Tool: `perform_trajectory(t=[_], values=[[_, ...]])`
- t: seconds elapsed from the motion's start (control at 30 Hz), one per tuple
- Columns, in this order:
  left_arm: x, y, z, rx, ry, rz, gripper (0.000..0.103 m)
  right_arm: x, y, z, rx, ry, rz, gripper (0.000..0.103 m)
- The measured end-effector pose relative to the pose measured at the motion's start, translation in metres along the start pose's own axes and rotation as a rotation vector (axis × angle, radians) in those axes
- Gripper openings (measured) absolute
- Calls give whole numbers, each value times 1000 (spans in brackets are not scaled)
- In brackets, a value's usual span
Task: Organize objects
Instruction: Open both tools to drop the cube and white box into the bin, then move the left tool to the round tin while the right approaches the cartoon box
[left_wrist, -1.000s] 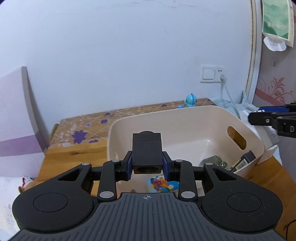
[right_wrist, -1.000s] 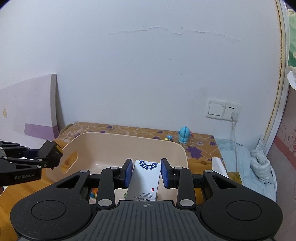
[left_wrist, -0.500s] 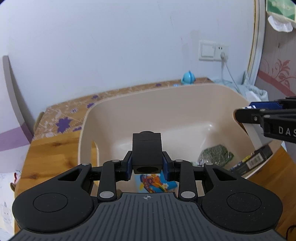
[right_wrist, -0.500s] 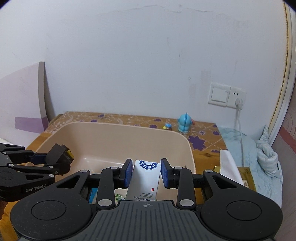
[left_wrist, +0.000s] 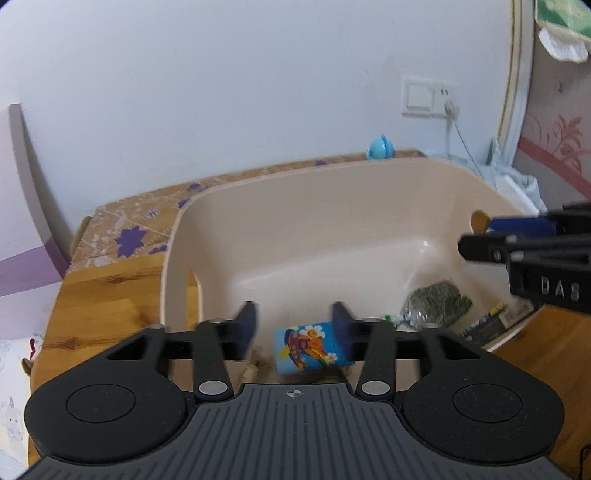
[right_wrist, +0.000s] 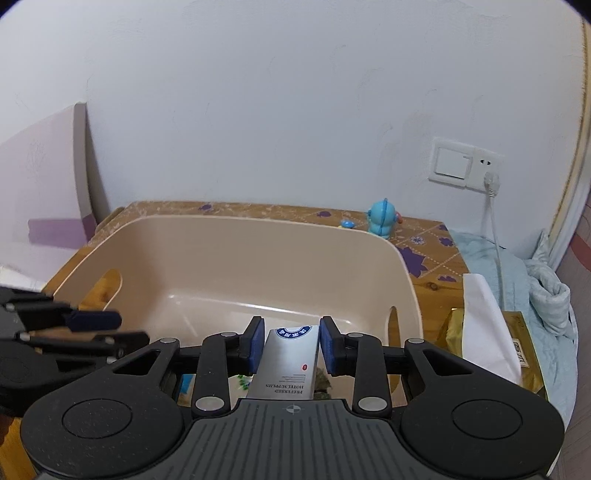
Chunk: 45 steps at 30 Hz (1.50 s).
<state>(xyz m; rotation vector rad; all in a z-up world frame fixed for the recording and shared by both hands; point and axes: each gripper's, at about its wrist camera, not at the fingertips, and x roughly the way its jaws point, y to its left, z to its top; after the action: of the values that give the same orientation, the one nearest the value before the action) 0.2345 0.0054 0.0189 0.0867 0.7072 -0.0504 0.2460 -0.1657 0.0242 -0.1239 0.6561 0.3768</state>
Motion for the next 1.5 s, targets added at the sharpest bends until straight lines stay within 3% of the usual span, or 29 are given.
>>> perform_trajectory(t=[0.07,0.23,0.33,0.7,1.17,1.5], values=[[-8,2,1,-9,-32,-5,66,-4,1,-1,-10,-7,-1,42],[-29,-3,4,12,-71,14,71,-22,5,-1,-41,-32,1,64],[-44,-5,2,16,-86,33,82,-36,9,-2,-62,-59,-20,69],[-85,-4,-18,30,-115,43,88,-82,14,-15,-89,-106,-27,91],[-105,-10,-63,45,-59,30,88,-103,21,-60,-114,-47,-31,103],[-90,-14,-97,33,7,-4,88,-97,19,-104,-119,50,-33,103]])
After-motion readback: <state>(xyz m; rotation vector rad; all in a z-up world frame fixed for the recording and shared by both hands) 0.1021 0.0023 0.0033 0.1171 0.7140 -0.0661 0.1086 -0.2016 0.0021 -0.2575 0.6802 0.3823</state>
